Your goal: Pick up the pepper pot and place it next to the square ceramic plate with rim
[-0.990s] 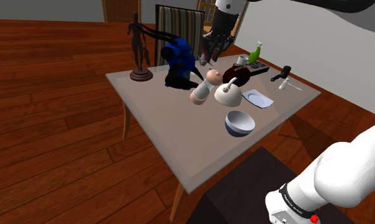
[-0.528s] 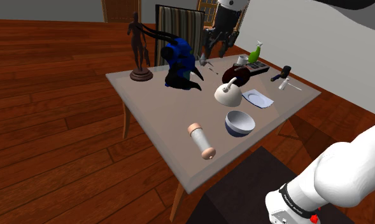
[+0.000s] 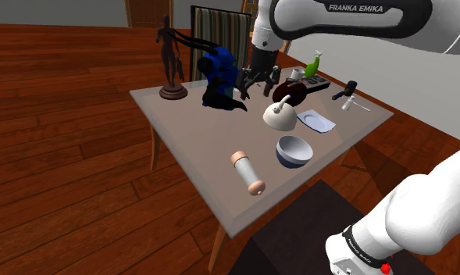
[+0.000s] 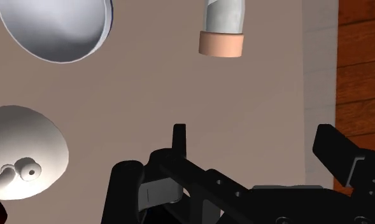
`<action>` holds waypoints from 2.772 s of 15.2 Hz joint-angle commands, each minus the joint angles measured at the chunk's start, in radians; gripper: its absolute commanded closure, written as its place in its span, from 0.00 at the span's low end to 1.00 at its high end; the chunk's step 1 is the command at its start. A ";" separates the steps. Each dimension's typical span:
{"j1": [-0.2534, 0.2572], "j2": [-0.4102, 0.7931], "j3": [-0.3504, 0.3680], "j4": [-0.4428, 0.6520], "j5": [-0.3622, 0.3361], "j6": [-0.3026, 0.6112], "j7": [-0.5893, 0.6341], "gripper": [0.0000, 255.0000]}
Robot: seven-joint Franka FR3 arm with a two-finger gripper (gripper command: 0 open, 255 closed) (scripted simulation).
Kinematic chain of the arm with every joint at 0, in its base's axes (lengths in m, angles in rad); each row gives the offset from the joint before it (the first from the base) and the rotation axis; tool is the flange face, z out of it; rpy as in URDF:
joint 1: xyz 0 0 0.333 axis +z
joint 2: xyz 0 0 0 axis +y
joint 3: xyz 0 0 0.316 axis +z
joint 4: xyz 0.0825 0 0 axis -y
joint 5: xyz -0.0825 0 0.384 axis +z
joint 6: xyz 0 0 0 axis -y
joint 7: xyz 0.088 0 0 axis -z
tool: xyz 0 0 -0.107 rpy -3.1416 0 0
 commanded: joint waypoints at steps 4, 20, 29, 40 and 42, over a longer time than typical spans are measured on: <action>0.006 0.039 0.006 -0.107 0.014 0.068 0.028 0.00; 0.027 0.178 0.025 -0.345 0.051 0.273 0.092 0.00; 0.028 0.191 0.025 -0.381 0.049 0.322 0.094 0.00; 0.029 0.190 0.026 -0.382 0.049 0.322 0.096 1.00; 0.027 0.182 0.025 -0.376 0.050 0.309 0.093 1.00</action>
